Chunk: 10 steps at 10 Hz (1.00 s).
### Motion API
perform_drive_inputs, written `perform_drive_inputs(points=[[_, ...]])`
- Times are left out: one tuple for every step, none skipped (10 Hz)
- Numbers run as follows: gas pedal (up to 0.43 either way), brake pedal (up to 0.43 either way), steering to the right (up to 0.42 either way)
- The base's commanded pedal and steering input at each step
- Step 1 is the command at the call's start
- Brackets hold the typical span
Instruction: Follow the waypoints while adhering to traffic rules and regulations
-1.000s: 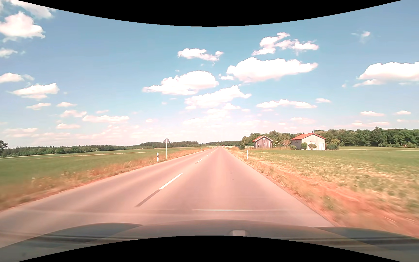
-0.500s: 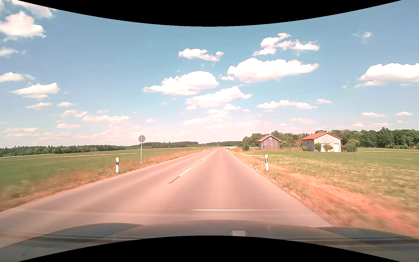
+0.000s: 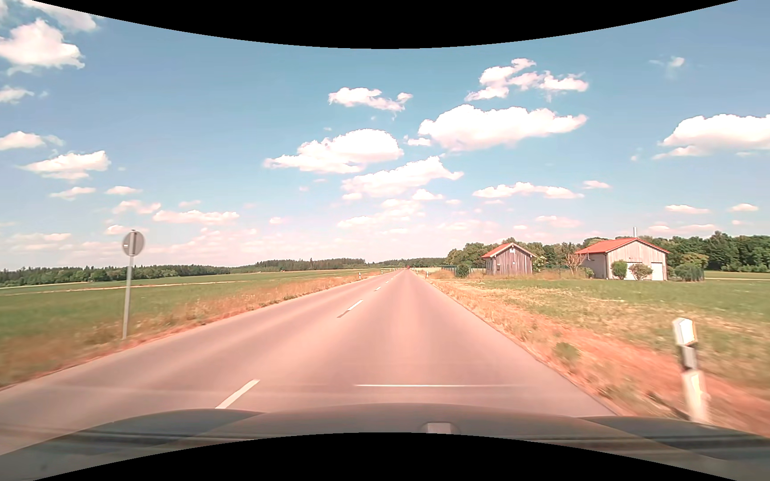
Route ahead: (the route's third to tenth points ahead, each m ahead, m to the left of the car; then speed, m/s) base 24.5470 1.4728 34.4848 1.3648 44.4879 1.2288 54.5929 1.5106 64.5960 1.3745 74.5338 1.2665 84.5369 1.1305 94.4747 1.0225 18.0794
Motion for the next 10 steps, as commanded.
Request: perform_drive_inputs(points=[[0.22,0.0,0.002],[0.22,0.0,0.003],[0.22,0.0,0.003],[0.22,0.0,0.003],[0.22,0.0,0.003],[0.22,0.0,0.002],[0.22,0.0,0.001],[0.228,0.0,0.0],[0.228,0.0,-0.002],[0.228,0.0,-0.003]])
